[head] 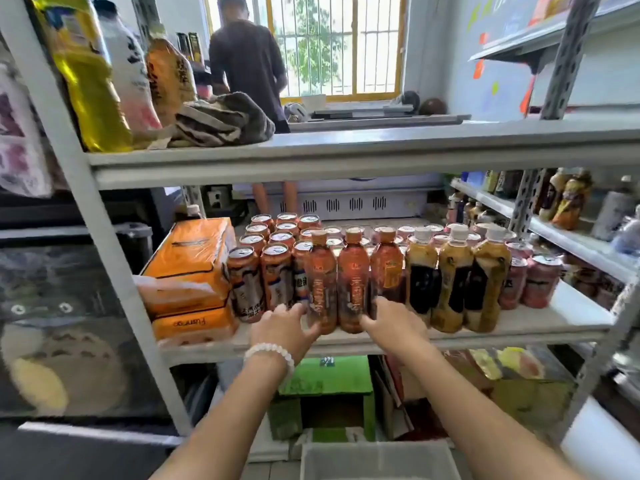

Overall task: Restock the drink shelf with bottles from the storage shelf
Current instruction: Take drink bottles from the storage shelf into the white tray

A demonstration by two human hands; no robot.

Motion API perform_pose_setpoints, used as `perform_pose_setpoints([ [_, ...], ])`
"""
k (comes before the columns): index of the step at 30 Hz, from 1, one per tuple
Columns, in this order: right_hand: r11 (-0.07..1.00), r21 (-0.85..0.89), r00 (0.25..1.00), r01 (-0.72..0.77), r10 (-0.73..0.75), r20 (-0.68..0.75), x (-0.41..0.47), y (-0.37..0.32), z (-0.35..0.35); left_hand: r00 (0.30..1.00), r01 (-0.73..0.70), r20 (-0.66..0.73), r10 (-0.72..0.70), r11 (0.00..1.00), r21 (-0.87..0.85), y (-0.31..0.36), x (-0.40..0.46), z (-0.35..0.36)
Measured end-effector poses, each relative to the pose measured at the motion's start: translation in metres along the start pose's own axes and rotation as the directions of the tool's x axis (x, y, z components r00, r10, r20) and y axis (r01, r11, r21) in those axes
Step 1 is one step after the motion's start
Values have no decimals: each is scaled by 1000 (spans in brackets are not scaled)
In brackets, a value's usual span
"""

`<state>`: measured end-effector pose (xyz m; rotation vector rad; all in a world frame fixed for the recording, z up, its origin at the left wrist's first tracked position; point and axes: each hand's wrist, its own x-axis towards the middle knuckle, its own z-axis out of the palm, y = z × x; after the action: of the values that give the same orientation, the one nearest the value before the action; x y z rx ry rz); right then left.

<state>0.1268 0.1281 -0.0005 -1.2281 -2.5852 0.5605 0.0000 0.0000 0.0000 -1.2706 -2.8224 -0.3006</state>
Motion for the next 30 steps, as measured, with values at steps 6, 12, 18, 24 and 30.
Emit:
perform_pose_setpoints([
  [6, 995, 37, 991, -91, 94, -97, 49, -10, 35, 996, 93, 7, -93, 993, -68, 1, 60, 30],
  [12, 978, 16, 933, -209, 205, -296, 76, -22, 46, 993, 118, 35, -114, 985, -124, -3, 105, 41],
  [18, 975, -114, 915, -193, 137, -379, 82, -23, 46, 990, 134, 15, -138, 927, -350, -4, 116, 48],
  [24, 987, -27, 907, -156, 132, -399, 72, -19, 48, 984, 140, -19, -175, 840, -525, -5, 100, 46],
  [30, 997, 58, 884, -55, 76, -462, 43, -13, 53, 986, 120, -39, -162, 851, -511, -9, 61, 40],
])
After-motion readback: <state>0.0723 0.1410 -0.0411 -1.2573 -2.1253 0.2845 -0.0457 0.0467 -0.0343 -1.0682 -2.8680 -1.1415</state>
